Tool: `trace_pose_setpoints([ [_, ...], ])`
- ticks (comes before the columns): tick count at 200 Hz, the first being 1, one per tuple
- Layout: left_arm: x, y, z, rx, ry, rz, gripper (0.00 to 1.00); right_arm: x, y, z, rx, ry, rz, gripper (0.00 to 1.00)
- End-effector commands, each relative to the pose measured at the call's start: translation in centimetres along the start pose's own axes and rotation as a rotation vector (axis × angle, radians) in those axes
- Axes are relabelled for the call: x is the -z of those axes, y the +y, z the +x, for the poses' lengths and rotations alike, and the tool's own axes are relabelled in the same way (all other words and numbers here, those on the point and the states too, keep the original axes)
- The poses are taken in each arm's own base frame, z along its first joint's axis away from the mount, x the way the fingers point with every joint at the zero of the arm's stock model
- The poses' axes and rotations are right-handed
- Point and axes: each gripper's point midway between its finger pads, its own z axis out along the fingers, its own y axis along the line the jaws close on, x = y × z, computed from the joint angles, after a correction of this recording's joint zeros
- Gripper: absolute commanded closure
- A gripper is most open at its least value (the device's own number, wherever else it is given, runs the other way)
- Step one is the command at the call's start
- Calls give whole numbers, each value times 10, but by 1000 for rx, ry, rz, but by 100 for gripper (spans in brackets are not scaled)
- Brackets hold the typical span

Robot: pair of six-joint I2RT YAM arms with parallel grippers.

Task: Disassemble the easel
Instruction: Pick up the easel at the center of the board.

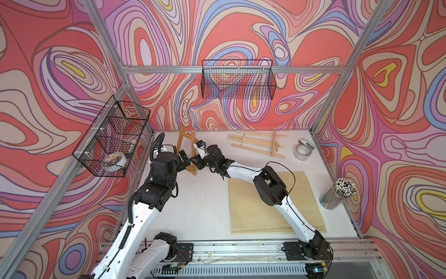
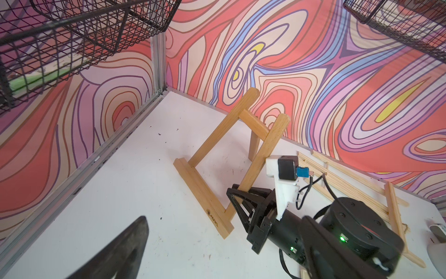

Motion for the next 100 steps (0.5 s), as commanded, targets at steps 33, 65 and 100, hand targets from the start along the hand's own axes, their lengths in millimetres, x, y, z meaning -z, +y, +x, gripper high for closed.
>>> trace_pose_setpoints([
  [33, 14, 5, -10, -39, -62, -30, 0, 63, 54, -66, 128, -94, -80, 100],
  [65, 17, 7, -12, -53, -67, -49, 3, 104, 73, -70, 174, -72, -102, 100],
  [100, 17, 6, -12, -51, -59, -49, 4, 147, 82, -55, 252, -35, -84, 100],
])
